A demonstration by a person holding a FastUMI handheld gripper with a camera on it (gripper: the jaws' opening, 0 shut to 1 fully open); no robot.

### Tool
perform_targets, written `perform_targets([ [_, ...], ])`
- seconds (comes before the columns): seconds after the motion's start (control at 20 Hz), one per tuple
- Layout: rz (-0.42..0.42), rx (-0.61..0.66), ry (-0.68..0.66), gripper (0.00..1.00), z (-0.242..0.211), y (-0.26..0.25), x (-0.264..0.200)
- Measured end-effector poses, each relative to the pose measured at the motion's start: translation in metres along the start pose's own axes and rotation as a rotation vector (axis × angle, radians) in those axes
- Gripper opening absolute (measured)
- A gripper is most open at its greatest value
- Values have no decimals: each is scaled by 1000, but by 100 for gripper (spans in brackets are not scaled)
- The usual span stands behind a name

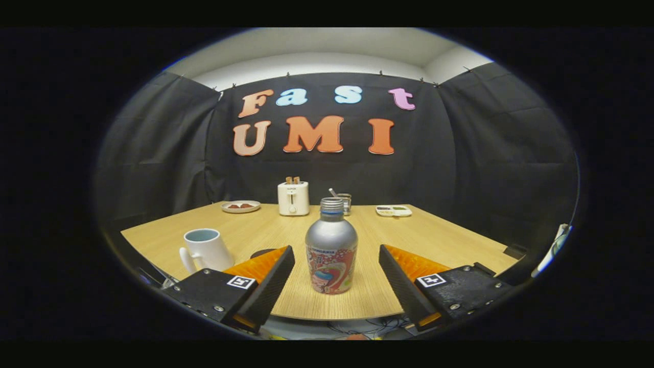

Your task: Take the bottle from table, then pour the juice into the cup, finally place the bottle on the coaster

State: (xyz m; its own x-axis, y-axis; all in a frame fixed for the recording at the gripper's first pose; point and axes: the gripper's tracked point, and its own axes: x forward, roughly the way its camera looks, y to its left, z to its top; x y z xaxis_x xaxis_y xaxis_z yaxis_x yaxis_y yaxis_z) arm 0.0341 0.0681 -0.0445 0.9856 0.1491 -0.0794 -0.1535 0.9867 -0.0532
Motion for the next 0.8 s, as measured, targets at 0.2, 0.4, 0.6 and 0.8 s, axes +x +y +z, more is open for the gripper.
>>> perform_targets([
  [0.2,9,10,25,99,-12,6,18],
  [0.4,6,-13,58,99,-29,7,33],
  [0.6,-12,-23,107,99,-50,3,44],
  [0.8,-2,2,120,90,-55,6,50],
])
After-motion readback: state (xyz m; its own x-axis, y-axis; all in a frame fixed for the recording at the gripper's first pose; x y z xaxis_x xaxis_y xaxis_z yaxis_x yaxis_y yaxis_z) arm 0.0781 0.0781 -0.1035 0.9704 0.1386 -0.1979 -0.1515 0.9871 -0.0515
